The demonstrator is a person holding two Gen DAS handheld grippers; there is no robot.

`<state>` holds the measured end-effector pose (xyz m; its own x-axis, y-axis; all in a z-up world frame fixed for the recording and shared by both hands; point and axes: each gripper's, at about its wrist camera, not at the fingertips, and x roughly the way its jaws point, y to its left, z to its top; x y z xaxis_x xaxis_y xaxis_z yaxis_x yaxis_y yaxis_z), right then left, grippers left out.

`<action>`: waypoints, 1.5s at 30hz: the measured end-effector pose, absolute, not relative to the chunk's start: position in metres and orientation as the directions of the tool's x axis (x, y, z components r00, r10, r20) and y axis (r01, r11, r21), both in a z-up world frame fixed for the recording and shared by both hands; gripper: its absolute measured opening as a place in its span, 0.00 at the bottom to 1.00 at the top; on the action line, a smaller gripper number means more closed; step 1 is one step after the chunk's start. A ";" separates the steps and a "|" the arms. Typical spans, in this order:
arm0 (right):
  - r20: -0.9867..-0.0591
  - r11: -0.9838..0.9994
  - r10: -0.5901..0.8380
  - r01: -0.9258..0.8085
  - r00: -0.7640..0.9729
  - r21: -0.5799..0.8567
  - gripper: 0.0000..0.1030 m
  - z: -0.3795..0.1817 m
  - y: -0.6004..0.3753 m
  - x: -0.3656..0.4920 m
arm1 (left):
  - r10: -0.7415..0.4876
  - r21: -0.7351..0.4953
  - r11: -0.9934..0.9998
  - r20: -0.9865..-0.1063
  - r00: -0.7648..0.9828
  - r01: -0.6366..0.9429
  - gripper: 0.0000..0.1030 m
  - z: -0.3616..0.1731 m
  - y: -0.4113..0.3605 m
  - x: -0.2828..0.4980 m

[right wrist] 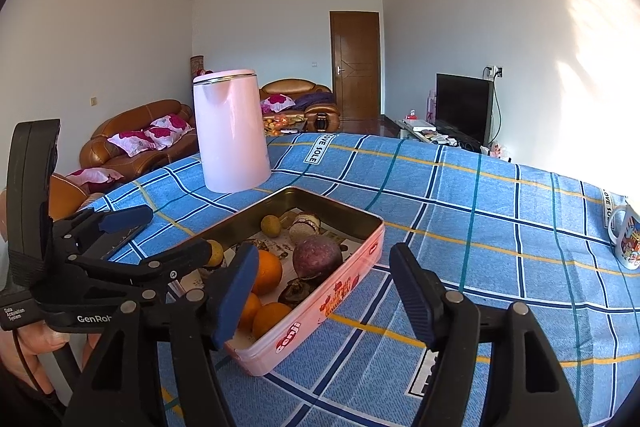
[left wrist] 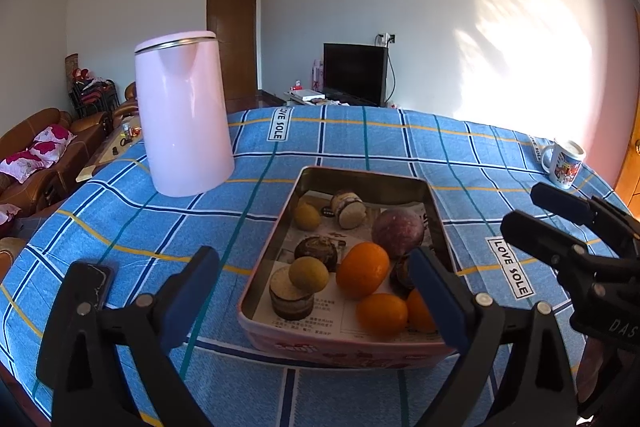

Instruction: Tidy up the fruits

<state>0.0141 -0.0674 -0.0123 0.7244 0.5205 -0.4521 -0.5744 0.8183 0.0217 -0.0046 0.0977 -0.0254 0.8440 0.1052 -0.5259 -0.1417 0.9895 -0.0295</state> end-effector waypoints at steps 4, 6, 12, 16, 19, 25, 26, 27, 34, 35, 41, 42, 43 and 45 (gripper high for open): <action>-0.444 0.823 0.519 -0.567 0.730 0.029 0.67 -0.011 -0.073 0.013 | 0.102 -0.025 0.990 -0.526 0.844 -0.136 0.95 -0.025 0.094 -0.005; -0.441 0.826 0.517 -0.562 0.734 0.031 0.67 -0.010 -0.075 0.013 | 0.106 -0.023 0.990 -0.526 0.844 -0.138 0.96 -0.024 0.093 -0.005; -0.437 0.831 0.514 -0.555 0.738 0.040 0.67 -0.010 -0.080 0.015 | 0.107 -0.023 0.990 -0.524 0.845 -0.139 0.98 -0.024 0.091 -0.005; -0.436 0.834 0.512 -0.550 0.740 0.046 0.68 -0.011 -0.083 0.016 | 0.108 -0.021 0.990 -0.525 0.844 -0.140 0.98 -0.024 0.090 -0.005; -0.438 0.835 0.512 -0.548 0.739 0.051 0.68 -0.012 -0.085 0.016 | 0.106 -0.022 0.990 -0.529 0.842 -0.138 0.98 -0.024 0.090 -0.005; -0.436 0.837 0.509 -0.544 0.742 0.052 0.68 -0.012 -0.087 0.016 | 0.110 -0.020 0.990 -0.530 0.841 -0.141 0.99 -0.024 0.089 -0.004; -0.436 0.838 0.509 -0.544 0.742 0.052 0.68 -0.012 -0.088 0.016 | 0.112 -0.019 0.989 -0.528 0.842 -0.144 0.99 -0.024 0.089 -0.004; -0.436 0.838 0.508 -0.543 0.743 0.051 0.68 -0.012 -0.088 0.016 | 0.112 -0.019 0.989 -0.526 0.843 -0.144 1.00 -0.024 0.089 -0.005; -0.430 0.844 0.500 -0.534 0.751 0.050 0.68 -0.009 -0.093 0.015 | 0.112 -0.020 0.990 -0.508 0.854 -0.142 1.00 -0.021 0.087 -0.007; -0.429 0.845 0.499 -0.532 0.753 0.050 0.68 -0.009 -0.094 0.015 | 0.111 -0.021 0.990 -0.506 0.855 -0.141 1.00 -0.021 0.087 -0.007; -0.425 0.850 0.493 -0.524 0.759 0.051 0.68 -0.008 -0.099 0.015 | 0.115 -0.018 0.989 -0.520 0.847 -0.145 1.00 -0.022 0.084 -0.005; -0.425 0.851 0.493 -0.523 0.759 0.051 0.68 -0.008 -0.099 0.015 | 0.111 -0.022 0.989 -0.523 0.845 -0.143 1.00 -0.022 0.084 -0.004; -0.425 0.851 0.492 -0.523 0.760 0.052 0.68 -0.008 -0.100 0.015 | 0.109 -0.023 0.990 -0.527 0.843 -0.142 1.00 -0.023 0.084 -0.004; -0.426 0.851 0.492 -0.522 0.759 0.054 0.68 -0.009 -0.101 0.015 | 0.116 -0.014 0.989 -0.526 0.842 -0.145 1.00 -0.024 0.083 -0.004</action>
<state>0.0152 -0.1011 -0.0087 0.7591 0.4922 -0.4260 -0.5217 0.8514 0.0542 -0.0039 0.0829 -0.0237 0.8423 0.1157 -0.5264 -0.1448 0.9894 -0.0141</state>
